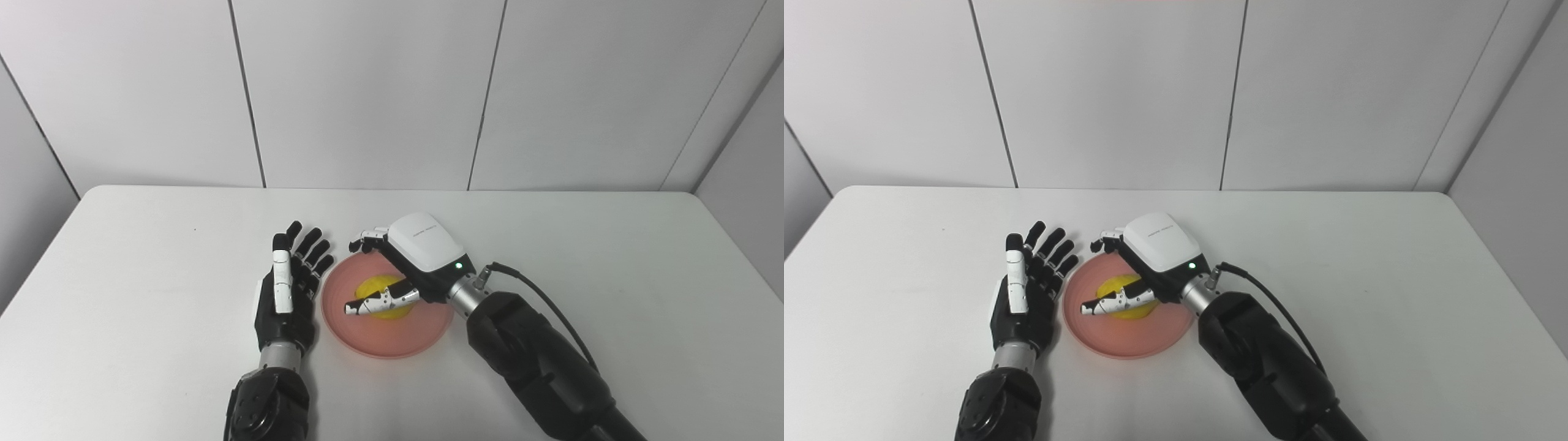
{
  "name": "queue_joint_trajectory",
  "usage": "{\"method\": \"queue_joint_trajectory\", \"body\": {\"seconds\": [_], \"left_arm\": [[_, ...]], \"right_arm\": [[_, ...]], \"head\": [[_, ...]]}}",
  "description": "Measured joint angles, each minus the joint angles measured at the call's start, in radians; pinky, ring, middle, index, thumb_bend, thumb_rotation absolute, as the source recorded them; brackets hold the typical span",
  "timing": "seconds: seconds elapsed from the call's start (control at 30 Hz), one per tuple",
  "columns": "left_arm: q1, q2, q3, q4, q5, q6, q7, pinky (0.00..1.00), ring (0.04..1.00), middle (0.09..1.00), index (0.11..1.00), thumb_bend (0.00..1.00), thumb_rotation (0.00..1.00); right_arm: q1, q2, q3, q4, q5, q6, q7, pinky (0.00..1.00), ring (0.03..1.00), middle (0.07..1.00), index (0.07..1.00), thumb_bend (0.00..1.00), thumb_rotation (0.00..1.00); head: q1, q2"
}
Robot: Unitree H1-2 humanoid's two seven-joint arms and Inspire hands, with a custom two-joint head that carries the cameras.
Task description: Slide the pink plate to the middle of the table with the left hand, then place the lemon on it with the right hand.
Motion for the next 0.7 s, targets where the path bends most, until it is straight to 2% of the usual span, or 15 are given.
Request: {"method": "queue_joint_trajectory", "body": {"seconds": [0.27,0.43,0.57,0.7], "left_arm": [[0.000,0.000,0.007,0.001,-0.019,-0.001,0.000,0.81,0.781,0.778,0.875,0.97,0.76],[0.000,0.000,0.002,0.001,-0.020,-0.002,0.000,0.83,0.817,0.781,0.893,0.95,0.79],[-0.001,0.000,0.000,0.003,-0.014,-0.004,0.000,0.84,0.830,0.789,0.886,0.95,0.79],[-0.002,0.000,-0.002,0.012,0.004,-0.021,0.000,0.84,0.827,0.803,0.863,0.94,0.79]], "right_arm": [[-0.013,0.001,-0.037,-0.026,0.053,-0.009,0.000,0.53,0.635,0.683,0.680,0.77,1.00],[-0.016,0.001,-0.066,-0.029,0.059,-0.009,-0.003,0.52,0.634,0.685,0.685,0.76,1.00],[-0.015,0.001,-0.102,-0.021,0.083,-0.009,-0.027,0.53,0.636,0.683,0.690,0.76,1.00],[-0.007,0.010,-0.163,0.012,0.160,-0.009,-0.047,0.50,0.619,0.693,0.700,0.81,1.00]], "head": [[0.003,0.002],[0.005,0.002],[0.005,0.000],[0.003,-0.002]]}}
